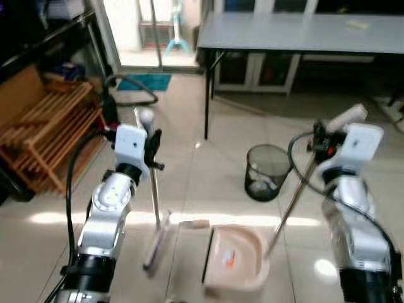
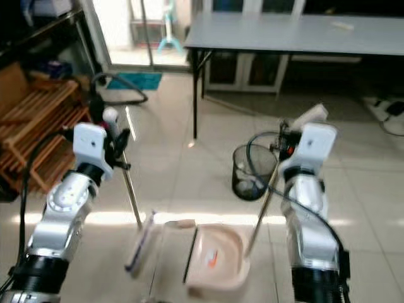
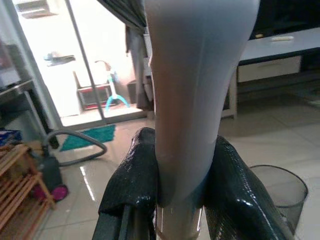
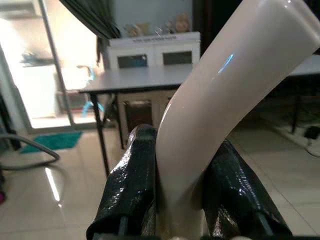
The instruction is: Sweep floor
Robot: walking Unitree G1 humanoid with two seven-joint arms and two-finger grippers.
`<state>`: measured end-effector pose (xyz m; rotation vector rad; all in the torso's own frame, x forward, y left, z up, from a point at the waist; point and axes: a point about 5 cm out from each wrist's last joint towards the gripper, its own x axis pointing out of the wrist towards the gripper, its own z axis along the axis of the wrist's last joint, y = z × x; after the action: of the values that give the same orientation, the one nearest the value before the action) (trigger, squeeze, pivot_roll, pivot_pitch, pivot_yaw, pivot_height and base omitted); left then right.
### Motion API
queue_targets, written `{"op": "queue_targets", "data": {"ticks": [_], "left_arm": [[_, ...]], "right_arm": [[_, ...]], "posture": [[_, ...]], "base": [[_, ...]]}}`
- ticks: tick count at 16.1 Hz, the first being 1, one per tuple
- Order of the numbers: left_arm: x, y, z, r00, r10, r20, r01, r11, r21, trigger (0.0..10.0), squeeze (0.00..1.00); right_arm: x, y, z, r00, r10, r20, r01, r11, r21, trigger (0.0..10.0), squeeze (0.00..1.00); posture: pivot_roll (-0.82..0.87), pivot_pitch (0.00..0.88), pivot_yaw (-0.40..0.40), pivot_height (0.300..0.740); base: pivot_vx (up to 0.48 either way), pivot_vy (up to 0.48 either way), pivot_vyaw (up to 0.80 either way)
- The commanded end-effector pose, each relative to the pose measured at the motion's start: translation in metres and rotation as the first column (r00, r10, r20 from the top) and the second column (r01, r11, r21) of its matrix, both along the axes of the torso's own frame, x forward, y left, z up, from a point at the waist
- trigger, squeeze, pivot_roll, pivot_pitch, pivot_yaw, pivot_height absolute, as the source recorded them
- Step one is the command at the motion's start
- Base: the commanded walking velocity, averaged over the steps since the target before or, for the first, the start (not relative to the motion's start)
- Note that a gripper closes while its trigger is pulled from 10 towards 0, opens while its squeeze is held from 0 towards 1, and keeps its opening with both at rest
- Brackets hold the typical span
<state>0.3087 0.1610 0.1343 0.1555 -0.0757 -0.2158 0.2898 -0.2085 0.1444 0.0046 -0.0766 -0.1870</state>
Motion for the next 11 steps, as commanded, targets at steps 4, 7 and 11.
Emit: {"op": "queue_targets", "data": {"ticks": [4,7,11], "left_arm": [[-0.0027,0.0091,-0.0004,0.999,0.035,0.032,-0.036,0.999,0.036,10.0,0.0],[-0.0018,0.0087,-0.0004,0.999,0.032,0.04,-0.034,0.999,0.04,10.0,0.0],[-0.0017,0.0087,0.0004,0.998,0.034,0.048,-0.036,0.998,0.047,10.0,0.0]], "right_arm": [[0.0051,0.0051,-0.0006,0.999,-0.007,0.036,0.009,0.998,-0.06,10.0,0.0],[0.0072,0.0068,0.001,0.998,-0.006,0.061,0.01,0.998,-0.069,10.0,0.0],[0.0094,0.008,0.002,0.997,-0.007,0.079,0.013,0.997,-0.073,10.0,0.0]], "posture": [[0.02,0.012,0.04,0.74],[0.02,0.008,0.04,0.74],[0.02,0.003,0.038,0.74]], "base": [[0.344,0.0,0.0],[0.361,0.0,0.0],[0.363,0.0,0.0]]}}
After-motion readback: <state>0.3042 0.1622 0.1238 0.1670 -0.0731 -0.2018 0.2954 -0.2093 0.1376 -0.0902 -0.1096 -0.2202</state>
